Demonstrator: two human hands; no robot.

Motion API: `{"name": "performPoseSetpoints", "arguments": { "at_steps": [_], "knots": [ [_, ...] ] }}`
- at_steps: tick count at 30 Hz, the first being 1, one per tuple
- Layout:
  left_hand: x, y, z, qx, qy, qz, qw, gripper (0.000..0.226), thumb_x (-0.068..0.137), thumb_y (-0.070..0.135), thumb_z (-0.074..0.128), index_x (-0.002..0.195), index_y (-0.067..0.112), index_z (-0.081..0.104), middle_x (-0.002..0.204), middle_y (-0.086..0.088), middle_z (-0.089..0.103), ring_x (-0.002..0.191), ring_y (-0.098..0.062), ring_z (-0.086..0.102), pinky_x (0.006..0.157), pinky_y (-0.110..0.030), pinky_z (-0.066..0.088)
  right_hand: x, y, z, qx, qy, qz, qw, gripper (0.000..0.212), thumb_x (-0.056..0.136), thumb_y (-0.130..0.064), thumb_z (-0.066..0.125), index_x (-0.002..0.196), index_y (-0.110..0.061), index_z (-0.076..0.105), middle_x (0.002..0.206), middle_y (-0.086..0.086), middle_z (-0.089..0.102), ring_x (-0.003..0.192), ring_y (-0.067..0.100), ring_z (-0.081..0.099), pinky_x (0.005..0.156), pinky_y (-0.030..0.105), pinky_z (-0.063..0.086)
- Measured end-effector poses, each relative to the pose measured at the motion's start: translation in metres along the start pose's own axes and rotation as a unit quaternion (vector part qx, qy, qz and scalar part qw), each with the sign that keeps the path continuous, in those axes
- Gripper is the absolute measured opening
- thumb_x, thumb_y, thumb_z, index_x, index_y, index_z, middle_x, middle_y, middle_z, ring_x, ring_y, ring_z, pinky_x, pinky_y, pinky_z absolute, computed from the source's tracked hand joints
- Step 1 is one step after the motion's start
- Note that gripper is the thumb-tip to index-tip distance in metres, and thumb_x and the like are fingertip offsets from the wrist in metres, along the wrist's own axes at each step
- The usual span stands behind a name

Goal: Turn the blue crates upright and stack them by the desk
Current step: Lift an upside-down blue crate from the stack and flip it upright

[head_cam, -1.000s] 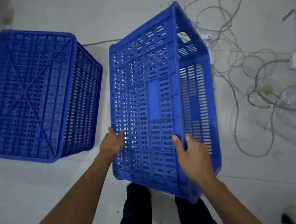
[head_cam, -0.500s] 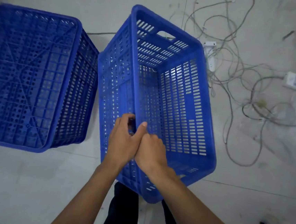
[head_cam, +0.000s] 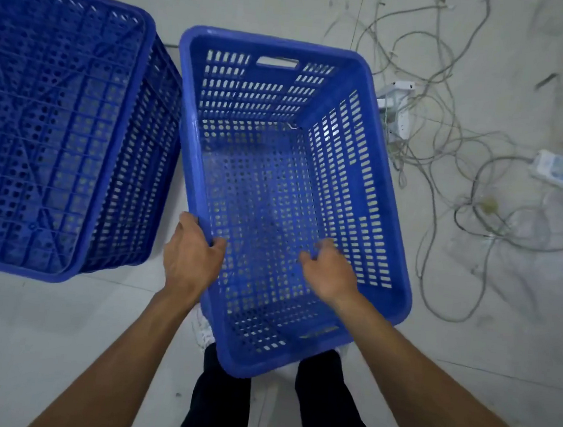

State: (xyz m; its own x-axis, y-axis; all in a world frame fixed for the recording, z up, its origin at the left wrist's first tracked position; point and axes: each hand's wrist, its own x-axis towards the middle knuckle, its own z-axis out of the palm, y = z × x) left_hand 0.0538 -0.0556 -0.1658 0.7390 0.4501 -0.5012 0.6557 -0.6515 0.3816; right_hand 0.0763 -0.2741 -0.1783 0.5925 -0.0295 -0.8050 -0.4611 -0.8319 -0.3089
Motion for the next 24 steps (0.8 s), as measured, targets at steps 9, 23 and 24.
{"name": "performPoseSetpoints", "arguments": {
  "at_steps": [9,23,24],
  "knots": [
    [0.066,-0.015,-0.009,0.074,-0.064,0.024,0.995,0.028,0.096,0.026,0.056,0.101,0.01,0.033,0.097,-0.011,0.051,0.074,-0.025,0.05,0.064,-0.037,0.039,0.029,0.103,-0.028,-0.238,0.085,0.064,0.965,0.051,0.09,-0.032,0.058,0.128,-0.004,0.039,0.128,0.015,0.047,0.116,0.035,0.051,0.093,0.047,0.048],
    [0.118,-0.027,0.018,0.098,-0.108,-0.021,0.989,0.037,0.098,0.025,0.057,0.12,0.003,0.038,0.114,-0.018,0.055,0.083,-0.027,0.052,0.067,-0.039,0.044,0.079,0.071,-0.048,-0.136,0.206,0.087,0.965,0.031,0.096,-0.023,0.049,0.117,-0.001,0.041,0.11,0.02,0.058,0.094,0.041,0.062,0.072,0.041,0.042],
    [0.118,-0.028,0.019,0.096,-0.107,-0.018,0.989,0.037,0.098,0.025,0.057,0.12,0.002,0.038,0.115,-0.018,0.055,0.082,-0.027,0.051,0.067,-0.039,0.043,0.081,0.068,-0.052,-0.139,0.205,0.092,0.964,0.032,0.097,-0.024,0.048,0.118,-0.001,0.041,0.111,0.021,0.058,0.096,0.042,0.061,0.075,0.042,0.043]
  ]
}}
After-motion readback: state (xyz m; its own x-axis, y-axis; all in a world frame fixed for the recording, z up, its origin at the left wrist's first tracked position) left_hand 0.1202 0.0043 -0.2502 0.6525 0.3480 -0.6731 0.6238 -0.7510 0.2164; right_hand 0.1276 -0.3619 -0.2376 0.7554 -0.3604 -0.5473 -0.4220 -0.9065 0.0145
